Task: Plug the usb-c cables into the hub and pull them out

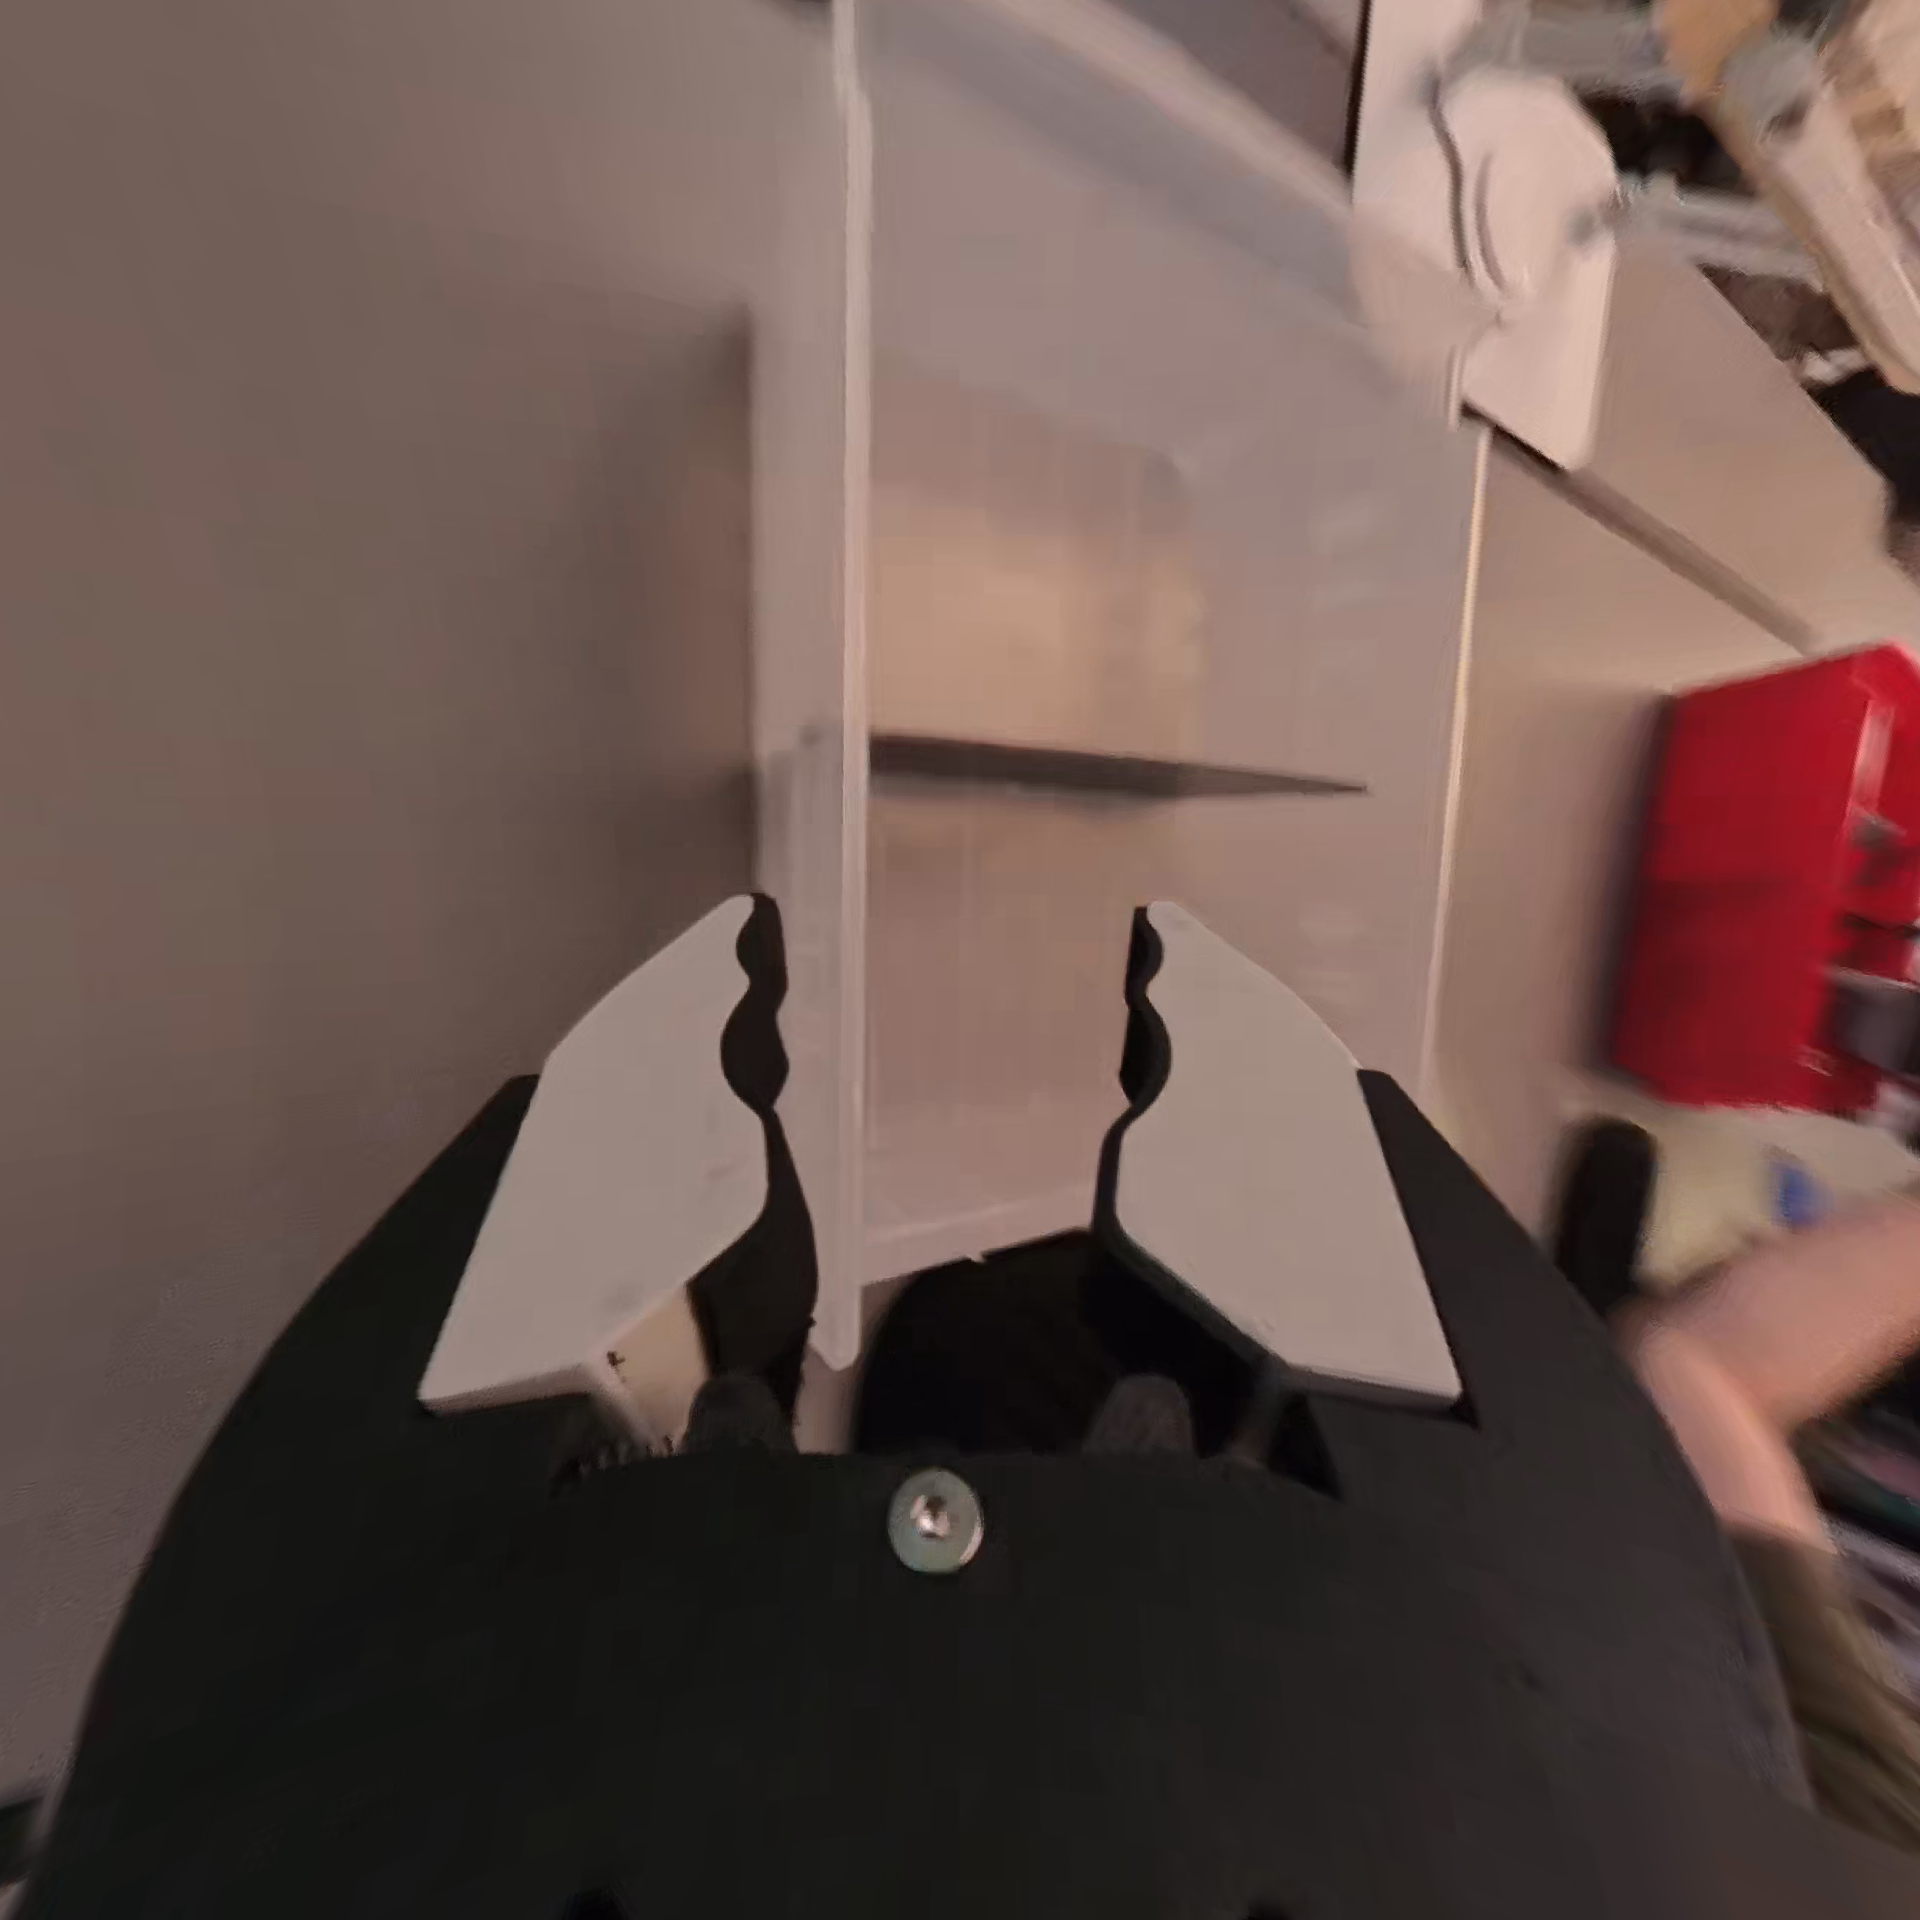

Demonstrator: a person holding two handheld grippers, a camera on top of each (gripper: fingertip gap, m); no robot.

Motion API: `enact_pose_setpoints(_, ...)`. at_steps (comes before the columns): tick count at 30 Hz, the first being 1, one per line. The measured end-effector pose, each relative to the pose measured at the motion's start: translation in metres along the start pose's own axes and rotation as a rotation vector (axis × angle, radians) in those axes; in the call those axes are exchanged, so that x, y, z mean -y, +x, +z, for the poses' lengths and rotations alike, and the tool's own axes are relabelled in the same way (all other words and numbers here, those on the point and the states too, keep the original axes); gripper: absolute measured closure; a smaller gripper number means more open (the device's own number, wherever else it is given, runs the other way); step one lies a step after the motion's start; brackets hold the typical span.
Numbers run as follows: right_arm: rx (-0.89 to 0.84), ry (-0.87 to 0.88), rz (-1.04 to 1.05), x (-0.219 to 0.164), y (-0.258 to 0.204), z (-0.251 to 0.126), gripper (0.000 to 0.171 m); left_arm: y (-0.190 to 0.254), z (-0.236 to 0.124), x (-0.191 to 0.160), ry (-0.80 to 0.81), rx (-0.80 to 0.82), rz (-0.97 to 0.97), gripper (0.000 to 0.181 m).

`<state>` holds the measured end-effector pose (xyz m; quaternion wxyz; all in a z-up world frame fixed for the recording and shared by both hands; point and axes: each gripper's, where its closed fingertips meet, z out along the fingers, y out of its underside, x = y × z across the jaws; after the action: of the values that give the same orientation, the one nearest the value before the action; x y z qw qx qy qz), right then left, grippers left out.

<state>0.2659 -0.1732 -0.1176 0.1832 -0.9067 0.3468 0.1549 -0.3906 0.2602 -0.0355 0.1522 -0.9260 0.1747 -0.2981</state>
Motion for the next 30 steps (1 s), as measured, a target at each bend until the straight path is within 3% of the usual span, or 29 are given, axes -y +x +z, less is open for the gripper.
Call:
enact_pose_setpoints(5, -0.063, -0.031, -0.021, -0.004, 0.003, 0.002, 0.16, -0.023, 0.034, -0.02, -0.198, 0.062, -0.053, 0.122)
enact_pose_setpoints(10, -0.118, -0.105, -0.087, -0.013, -0.004, 0.004, 0.161, -0.026, 0.056, -0.047, -0.394, 0.031, -0.096, 0.141)
enact_pose_setpoints(15, -0.154, -0.175, -0.177, -0.018, -0.018, 0.009, 0.158, -0.031, 0.062, -0.053, -0.475, 0.09, -0.031, 0.155)
enact_pose_setpoints(23, -0.172, -0.256, -0.309, -0.017, -0.062, 0.029, 0.159, 0.001, 0.078, -0.075, -0.717, 0.217, 0.206, 0.167)
enact_pose_setpoints(30, -0.217, -0.326, -0.435, -0.022, -0.115, 0.051, 0.153, 0.047, 0.102, -0.086, -0.834, 0.282, 0.313, 0.164)
